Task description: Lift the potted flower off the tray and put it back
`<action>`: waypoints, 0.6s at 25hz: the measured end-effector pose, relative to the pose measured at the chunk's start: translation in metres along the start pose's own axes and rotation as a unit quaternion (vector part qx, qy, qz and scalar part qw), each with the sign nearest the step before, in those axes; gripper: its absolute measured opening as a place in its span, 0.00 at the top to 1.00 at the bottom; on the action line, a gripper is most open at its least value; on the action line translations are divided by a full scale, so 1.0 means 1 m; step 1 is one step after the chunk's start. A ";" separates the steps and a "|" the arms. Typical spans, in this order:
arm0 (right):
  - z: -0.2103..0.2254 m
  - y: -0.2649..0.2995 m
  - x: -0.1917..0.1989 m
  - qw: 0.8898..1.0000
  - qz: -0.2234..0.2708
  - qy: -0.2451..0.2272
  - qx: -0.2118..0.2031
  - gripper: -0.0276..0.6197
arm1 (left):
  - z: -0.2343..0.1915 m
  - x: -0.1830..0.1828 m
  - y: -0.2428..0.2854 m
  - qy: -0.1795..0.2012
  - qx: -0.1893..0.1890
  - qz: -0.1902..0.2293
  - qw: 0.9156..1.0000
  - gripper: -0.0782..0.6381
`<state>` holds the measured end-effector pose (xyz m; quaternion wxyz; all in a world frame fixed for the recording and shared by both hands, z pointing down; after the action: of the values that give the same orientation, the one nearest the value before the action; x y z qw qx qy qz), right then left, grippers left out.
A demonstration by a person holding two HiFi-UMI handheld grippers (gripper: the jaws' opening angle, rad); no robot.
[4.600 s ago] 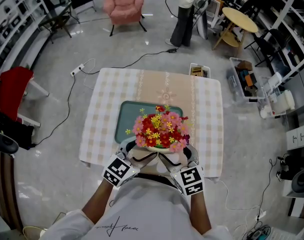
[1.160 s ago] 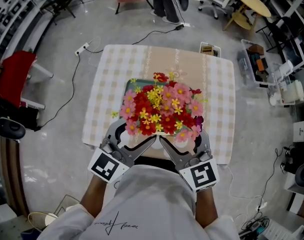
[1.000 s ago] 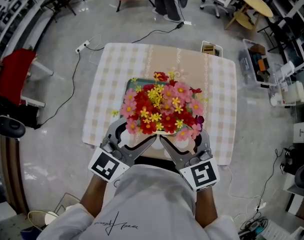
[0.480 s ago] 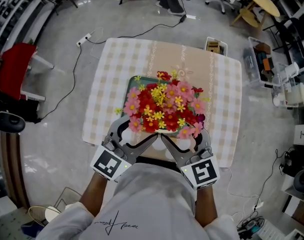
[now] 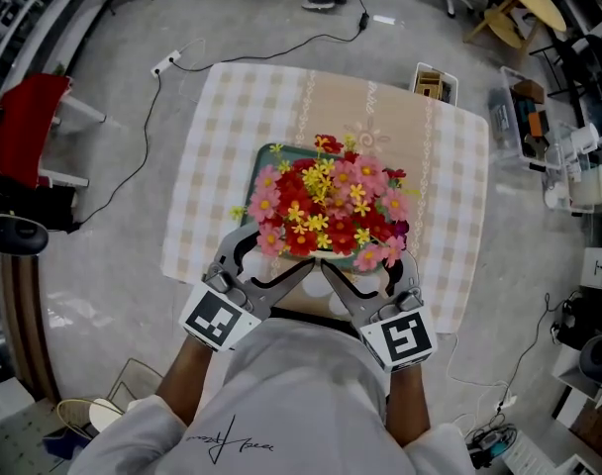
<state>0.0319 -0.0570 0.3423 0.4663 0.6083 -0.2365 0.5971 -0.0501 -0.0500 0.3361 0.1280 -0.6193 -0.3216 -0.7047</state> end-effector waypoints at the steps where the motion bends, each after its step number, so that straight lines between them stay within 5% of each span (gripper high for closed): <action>1: 0.002 0.002 0.002 1.000 -0.006 0.001 0.000 0.42 | -0.002 0.001 0.002 0.000 0.000 -0.001 1.000 0.47; 15: 0.020 0.027 0.010 1.000 -0.009 0.004 0.000 0.42 | -0.023 0.019 0.020 0.002 0.005 -0.019 1.000 0.47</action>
<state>0.0209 -0.0840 0.3621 0.4725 0.6079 -0.2289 0.5957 -0.0603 -0.0756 0.3595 0.1188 -0.6111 -0.3366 -0.7066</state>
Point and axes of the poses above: the fingertips, and each gripper's own axes: y forward along the fingers, z to its right, x out of its underside, the point moved 2 cm from there along -y, backward along the fingers, and after that the axes turned 10 degrees about -x, right-handed, at the moved point
